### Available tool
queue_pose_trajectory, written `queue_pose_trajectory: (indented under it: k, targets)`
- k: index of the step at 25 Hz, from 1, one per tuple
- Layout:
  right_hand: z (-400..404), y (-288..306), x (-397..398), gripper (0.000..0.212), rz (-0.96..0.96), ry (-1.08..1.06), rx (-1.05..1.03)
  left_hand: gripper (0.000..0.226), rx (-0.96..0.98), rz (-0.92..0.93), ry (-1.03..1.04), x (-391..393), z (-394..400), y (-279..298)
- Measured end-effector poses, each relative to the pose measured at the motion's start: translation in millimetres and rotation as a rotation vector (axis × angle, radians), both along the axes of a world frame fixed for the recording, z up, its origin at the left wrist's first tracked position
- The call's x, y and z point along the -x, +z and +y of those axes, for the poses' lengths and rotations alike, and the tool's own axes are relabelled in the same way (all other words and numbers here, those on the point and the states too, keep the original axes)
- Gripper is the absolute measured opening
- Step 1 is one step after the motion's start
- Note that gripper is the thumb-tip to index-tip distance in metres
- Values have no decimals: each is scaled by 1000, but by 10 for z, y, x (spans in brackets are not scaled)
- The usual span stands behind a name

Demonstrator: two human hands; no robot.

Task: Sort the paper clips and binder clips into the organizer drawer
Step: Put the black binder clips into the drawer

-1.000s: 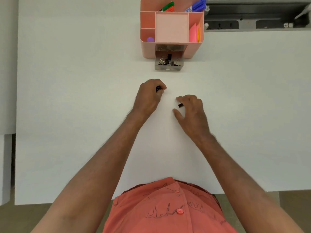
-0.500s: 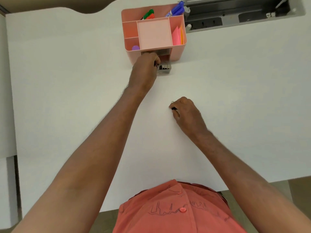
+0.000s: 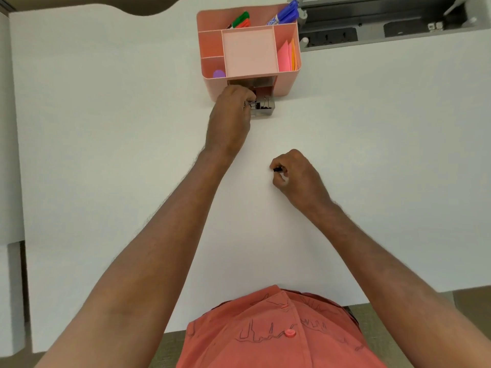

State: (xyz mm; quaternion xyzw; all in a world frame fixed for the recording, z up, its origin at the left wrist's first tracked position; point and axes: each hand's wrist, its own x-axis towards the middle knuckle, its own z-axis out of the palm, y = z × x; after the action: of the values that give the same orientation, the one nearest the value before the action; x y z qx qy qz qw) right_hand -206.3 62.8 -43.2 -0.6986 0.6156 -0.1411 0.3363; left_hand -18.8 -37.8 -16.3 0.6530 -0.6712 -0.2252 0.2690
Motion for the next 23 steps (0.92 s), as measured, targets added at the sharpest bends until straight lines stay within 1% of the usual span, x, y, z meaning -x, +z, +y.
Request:
queue_pose_trajectory:
  k: [2, 5, 7, 9, 13, 16, 18, 20, 23]
  targets:
    - [-137, 99, -22, 18, -105, -73, -42, 19, 50, 102, 71, -47, 107, 26]
    - [-468, 224, -124, 19, -183, -100, 58, 9, 43, 352, 334, -109, 202, 45]
    - [-735, 285, -232, 19, -134, -42, 144, 7, -18, 515, 520, -160, 152, 52]
    - [-988, 303, -337, 21, -35, 40, 225, 13, -91, 650, 642, -213, 41, 85]
    - [-1329, 196, -491, 25, 152, 201, 343, 30, -217, 789, 734, -298, -206, 148]
    - [-1394, 96, -528, 27, 171, 229, 338, 32, -254, 814, 748, -301, -316, 153]
    - [-1340, 60, -523, 29, 114, 175, 330, 30, -253, 831, 739, -291, -342, 149]
    - [-1223, 78, -501, 28, -11, 53, 319, 30, -254, 873, 733, -285, -349, 139]
    - [-964, 128, -470, 25, -278, -271, 261, 29, -270, 1010, 707, -268, -335, 154]
